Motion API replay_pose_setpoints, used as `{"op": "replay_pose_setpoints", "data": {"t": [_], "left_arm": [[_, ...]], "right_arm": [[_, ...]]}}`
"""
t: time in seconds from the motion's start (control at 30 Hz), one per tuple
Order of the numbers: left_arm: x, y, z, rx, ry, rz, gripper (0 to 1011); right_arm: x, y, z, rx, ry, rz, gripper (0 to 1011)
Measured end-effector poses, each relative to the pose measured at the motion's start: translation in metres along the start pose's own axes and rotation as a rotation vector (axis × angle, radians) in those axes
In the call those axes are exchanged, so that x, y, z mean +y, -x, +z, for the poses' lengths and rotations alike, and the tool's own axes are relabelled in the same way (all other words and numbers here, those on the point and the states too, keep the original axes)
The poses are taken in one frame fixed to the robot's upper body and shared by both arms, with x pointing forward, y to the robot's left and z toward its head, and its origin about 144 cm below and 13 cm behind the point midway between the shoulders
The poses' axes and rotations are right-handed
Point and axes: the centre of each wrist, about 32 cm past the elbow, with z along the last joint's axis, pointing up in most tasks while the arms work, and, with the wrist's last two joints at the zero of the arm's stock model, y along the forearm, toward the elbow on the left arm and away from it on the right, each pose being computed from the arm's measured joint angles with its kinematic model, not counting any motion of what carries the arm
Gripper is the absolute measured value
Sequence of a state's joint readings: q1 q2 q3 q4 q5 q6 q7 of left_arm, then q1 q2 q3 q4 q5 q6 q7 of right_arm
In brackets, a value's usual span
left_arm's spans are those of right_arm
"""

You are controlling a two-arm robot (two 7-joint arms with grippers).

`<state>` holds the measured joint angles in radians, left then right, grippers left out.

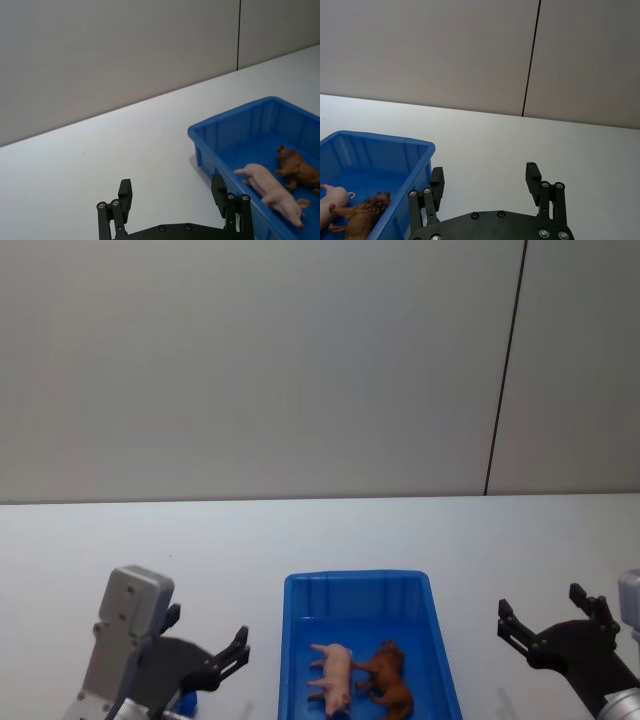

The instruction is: Pick up the two dolls from the table and place them into the box.

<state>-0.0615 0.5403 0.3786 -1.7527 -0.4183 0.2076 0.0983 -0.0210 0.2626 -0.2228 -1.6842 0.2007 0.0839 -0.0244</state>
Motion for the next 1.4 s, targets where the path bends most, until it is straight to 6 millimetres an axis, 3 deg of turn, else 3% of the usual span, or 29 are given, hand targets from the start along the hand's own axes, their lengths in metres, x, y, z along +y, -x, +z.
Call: {"op": "replay_pose_setpoints", "data": {"t": [0.77, 1.03, 1.4], "left_arm": [[0.017, -0.013, -0.035, 0.047, -0.116, 0.052, 996], [0.016, -0.015, -0.042, 0.056, -0.133, 0.043, 821], [0.011, -0.016, -0.051, 0.069, -0.155, 0.024, 473]], "right_arm": [[0.000, 0.000, 0.000, 0.000, 0.000, -0.002, 1001], [0.000, 0.000, 0.000, 0.000, 0.000, -0.002, 1001], [0.000, 0.000, 0.000, 0.000, 0.000, -0.001, 1001]]}}
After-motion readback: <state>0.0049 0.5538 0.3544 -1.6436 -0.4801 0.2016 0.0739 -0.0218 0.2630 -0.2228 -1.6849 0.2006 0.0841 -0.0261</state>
